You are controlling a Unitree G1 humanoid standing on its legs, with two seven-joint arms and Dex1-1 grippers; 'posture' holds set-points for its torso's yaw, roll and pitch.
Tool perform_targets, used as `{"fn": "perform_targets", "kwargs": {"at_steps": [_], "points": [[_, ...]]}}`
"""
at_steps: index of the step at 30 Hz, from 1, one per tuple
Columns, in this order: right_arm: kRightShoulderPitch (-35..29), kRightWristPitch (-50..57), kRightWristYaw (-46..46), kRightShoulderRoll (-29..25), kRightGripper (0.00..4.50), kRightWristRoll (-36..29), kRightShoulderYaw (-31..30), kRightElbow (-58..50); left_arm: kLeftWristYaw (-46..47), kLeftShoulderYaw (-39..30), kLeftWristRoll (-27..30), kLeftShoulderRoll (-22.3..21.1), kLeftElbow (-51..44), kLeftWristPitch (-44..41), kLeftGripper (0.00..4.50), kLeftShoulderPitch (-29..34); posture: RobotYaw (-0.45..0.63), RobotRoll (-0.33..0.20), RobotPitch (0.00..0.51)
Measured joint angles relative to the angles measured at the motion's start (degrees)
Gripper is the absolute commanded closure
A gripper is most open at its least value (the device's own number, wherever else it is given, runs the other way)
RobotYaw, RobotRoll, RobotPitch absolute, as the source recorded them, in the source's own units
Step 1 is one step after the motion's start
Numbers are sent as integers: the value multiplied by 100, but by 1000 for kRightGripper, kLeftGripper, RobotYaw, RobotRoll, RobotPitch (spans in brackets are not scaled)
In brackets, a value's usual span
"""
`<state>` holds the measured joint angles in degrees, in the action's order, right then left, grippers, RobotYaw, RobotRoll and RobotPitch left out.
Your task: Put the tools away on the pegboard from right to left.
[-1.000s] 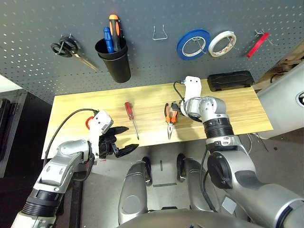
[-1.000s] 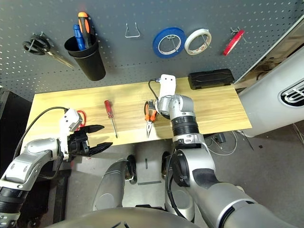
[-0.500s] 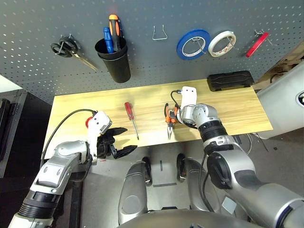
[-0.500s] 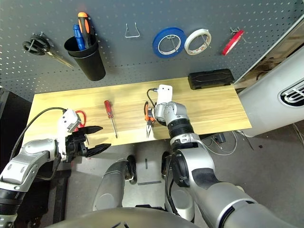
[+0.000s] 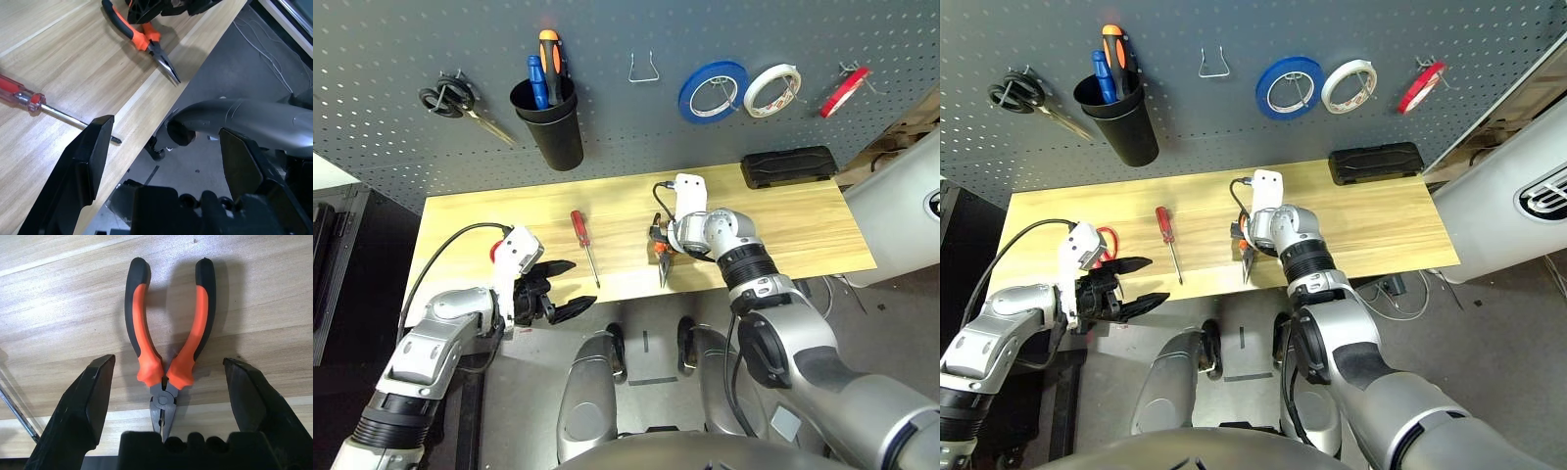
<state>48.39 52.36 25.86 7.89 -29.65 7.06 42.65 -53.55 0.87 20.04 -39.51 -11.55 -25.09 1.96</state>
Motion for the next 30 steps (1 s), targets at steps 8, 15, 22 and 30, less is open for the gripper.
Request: {"fn": "perform_targets", "kwargs": {"at_steps": [8, 15, 22, 30], "points": [[0, -105, -13, 0, 46, 6, -56, 220, 64, -9, 12, 1, -121, -8, 0, 129, 44, 0, 231], [3, -342, -155, 0, 46, 66, -161, 631, 136, -27, 25, 13, -202, -18, 0, 168, 60, 0, 217], [117, -672, -308, -1, 976, 99, -138, 1176, 227, -35, 49, 19, -348, -54, 0, 217, 64, 0, 210], [198, -857, -482, -8, 2373, 343, -187, 1377, 302, -35, 54, 92, -338, -73, 0, 156, 53, 0, 195]]}}
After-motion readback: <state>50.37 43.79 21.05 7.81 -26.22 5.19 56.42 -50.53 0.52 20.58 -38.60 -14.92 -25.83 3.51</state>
